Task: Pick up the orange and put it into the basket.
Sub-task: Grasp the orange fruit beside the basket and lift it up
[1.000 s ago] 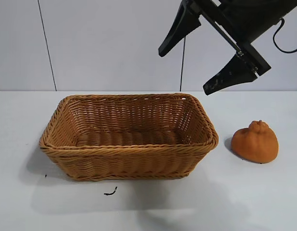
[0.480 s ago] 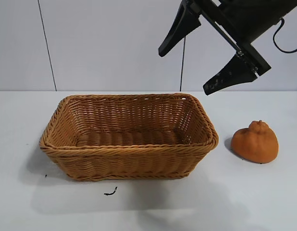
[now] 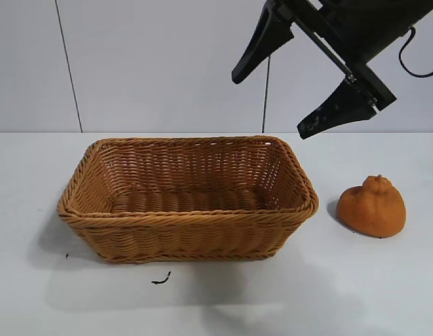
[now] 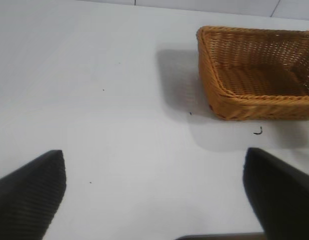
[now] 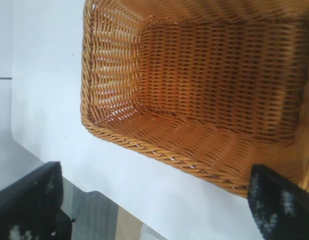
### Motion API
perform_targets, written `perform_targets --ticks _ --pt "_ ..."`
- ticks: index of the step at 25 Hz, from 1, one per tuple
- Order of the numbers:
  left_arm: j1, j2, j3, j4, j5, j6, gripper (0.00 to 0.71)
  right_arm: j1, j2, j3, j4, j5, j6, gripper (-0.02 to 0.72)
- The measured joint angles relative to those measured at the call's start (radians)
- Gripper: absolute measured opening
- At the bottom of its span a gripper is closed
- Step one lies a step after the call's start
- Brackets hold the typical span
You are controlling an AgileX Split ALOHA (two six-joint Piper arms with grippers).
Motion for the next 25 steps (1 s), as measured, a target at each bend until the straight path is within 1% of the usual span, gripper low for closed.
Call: perform_targets --ticks 2,4,7,9,10,11,12,13,15,17,18,22,25 --pt "0.000 0.000 0.000 0.000 0.000 0.000 0.690 0.000 0.000 -0.004 -0.034 0.001 0.013 0.692" --pt "0.000 0.000 0.000 0.000 0.000 0.000 0.690 0.000 0.000 -0.022 -0.078 0.001 0.040 0.692" --pt "0.000 0.000 0.000 0.000 0.000 0.001 0.690 0.000 0.000 -0.061 -0.164 0.003 0.093 0.692" --pt "0.000 0.000 0.000 0.000 0.000 0.001 0.690 0.000 0.000 -0.090 -0.237 0.007 0.135 0.692" --pt "0.000 0.000 0.000 0.000 0.000 0.001 0.690 0.000 0.000 -0.106 -0.289 0.016 0.161 0.692" --pt "0.000 0.000 0.000 0.000 0.000 0.001 0.690 -0.001 0.000 -0.120 -0.328 0.023 0.187 0.692" --pt "0.000 0.000 0.000 0.000 0.000 0.001 0.690 -0.001 0.000 -0.120 -0.328 0.023 0.187 0.692" --pt "0.000 0.000 0.000 0.000 0.000 0.001 0.690 -0.011 0.000 -0.139 -0.415 0.036 0.231 0.692" --pt "0.000 0.000 0.000 0.000 0.000 0.001 0.690 -0.041 0.000 -0.144 -0.472 0.051 0.259 0.692" --pt "0.000 0.000 0.000 0.000 0.000 0.001 0.690 -0.092 0.000 -0.144 -0.511 0.061 0.267 0.692" --pt "0.000 0.000 0.000 0.000 0.000 0.001 0.690 -0.116 0.000 -0.144 -0.518 0.062 0.269 0.692" --pt "0.000 0.000 0.000 0.001 0.000 0.001 0.690 -0.221 0.000 -0.144 -0.530 0.058 0.273 0.692" --pt "0.000 0.000 0.000 0.001 0.000 0.001 0.690 -0.268 0.005 -0.144 -0.533 0.052 0.273 0.692"
